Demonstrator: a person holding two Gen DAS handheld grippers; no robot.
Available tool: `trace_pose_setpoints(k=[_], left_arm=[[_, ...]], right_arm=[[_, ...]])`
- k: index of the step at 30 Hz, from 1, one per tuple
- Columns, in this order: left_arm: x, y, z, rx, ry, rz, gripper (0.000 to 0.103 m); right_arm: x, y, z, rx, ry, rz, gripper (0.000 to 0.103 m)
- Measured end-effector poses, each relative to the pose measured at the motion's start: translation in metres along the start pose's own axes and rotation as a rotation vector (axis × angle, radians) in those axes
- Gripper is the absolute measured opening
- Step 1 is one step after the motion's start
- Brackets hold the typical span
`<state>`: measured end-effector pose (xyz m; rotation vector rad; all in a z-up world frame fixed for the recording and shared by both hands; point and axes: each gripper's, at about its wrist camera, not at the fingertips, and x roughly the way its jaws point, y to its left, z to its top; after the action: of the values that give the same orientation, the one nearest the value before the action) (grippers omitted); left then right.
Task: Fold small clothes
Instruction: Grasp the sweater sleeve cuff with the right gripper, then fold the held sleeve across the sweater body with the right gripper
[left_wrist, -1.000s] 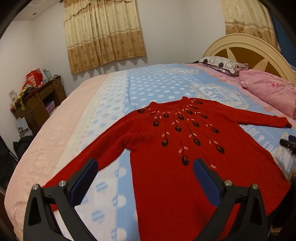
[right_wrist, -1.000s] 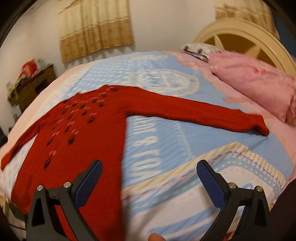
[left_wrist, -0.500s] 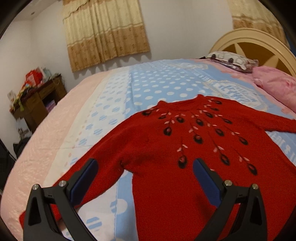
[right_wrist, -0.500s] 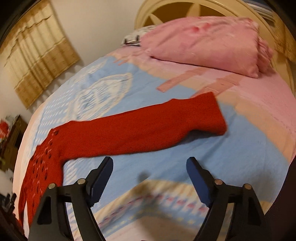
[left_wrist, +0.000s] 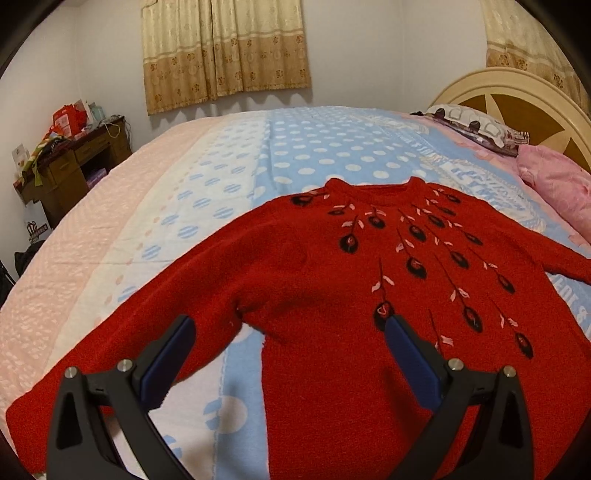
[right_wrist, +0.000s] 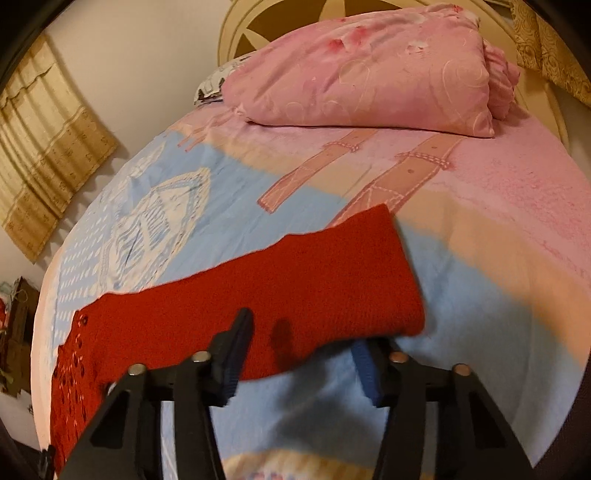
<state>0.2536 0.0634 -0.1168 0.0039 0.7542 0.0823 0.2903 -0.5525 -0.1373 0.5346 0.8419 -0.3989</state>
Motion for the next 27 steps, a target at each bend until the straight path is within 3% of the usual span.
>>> trace_pose_setpoints(k=[1,4,8,17,27], left_arm=[[0.0,0.001,0.0,-0.006,-0.002,-0.004,0.103],[-0.002,0.005,0.0,-0.023,-0.005,-0.014,0.103],[-0.003,0.007,0.0,-0.035,-0.006,-0.026,0.103],[-0.009,0.01,-0.001,-0.05,-0.008,-0.04,0.103],[-0.017,0.022,-0.007,-0.077,-0.009,-0.035,0.103]], right_arm=[[0.003,-0.001,0.003,0.009,0.001,0.004,0.028],[0.011,-0.004,0.008,0.056,0.005,0.038,0.016],[0.014,-0.003,0.012,0.096,-0.001,0.105,0.009],[-0.018,0.064,0.029,-0.012,-0.055,0.244,0.007],[-0.04,0.164,0.022,-0.142,-0.026,0.413,0.006]])
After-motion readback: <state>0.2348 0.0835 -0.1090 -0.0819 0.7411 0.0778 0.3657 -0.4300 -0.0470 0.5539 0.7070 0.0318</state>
